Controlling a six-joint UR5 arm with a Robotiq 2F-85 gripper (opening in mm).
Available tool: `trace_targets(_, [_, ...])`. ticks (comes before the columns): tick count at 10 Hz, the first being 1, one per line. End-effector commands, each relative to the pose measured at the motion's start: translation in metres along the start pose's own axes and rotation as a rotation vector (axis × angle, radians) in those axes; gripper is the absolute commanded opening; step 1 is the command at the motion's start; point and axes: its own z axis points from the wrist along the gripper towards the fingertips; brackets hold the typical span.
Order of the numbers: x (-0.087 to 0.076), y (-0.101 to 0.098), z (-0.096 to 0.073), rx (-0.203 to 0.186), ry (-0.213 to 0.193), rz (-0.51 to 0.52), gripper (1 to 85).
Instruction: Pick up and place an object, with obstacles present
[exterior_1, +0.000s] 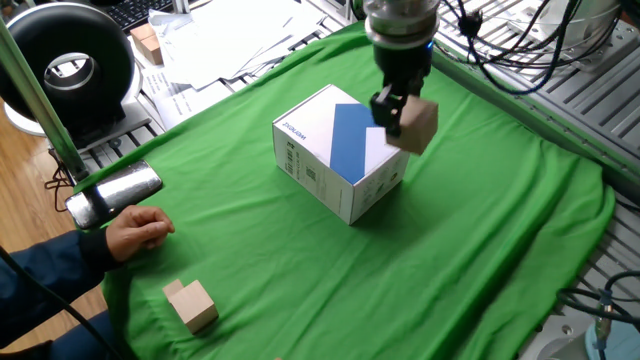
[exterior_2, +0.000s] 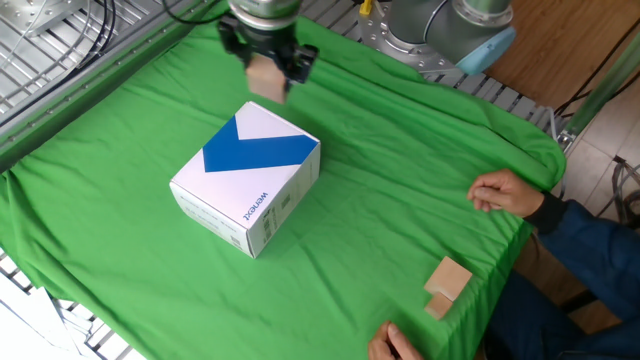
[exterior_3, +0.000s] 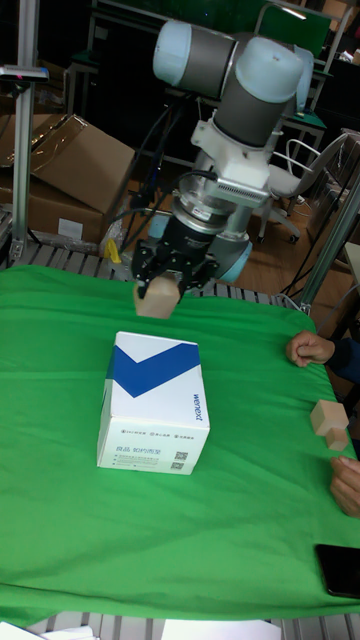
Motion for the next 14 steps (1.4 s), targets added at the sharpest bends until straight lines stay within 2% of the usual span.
trace_targets(1, [0.003,0.035,-0.003,-0.088,0.019,0.144,1.0])
trace_targets(2, [0.002,0.049,-0.003,-0.134,0.028,0.218,1.0])
trace_targets(4, [-0.012,0.077,-0.005,-0.232,0.024,0.368,1.0])
trace_targets(7, [-0.036,0.111,-0.005,-0.351,0.013,0.503,1.0])
trace_targets(9, [-0.052,0.125,0.0,-0.392,-0.001,0.543,1.0])
trace_targets(11, [-0.063,0.131,0.015,-0.374,-0.007,0.532,1.0])
trace_targets(12, [-0.071,0.131,0.027,-0.348,-0.024,0.527,1.0])
trace_targets(14, [-0.089,0.142,0.051,-0.339,-0.06,0.544,1.0])
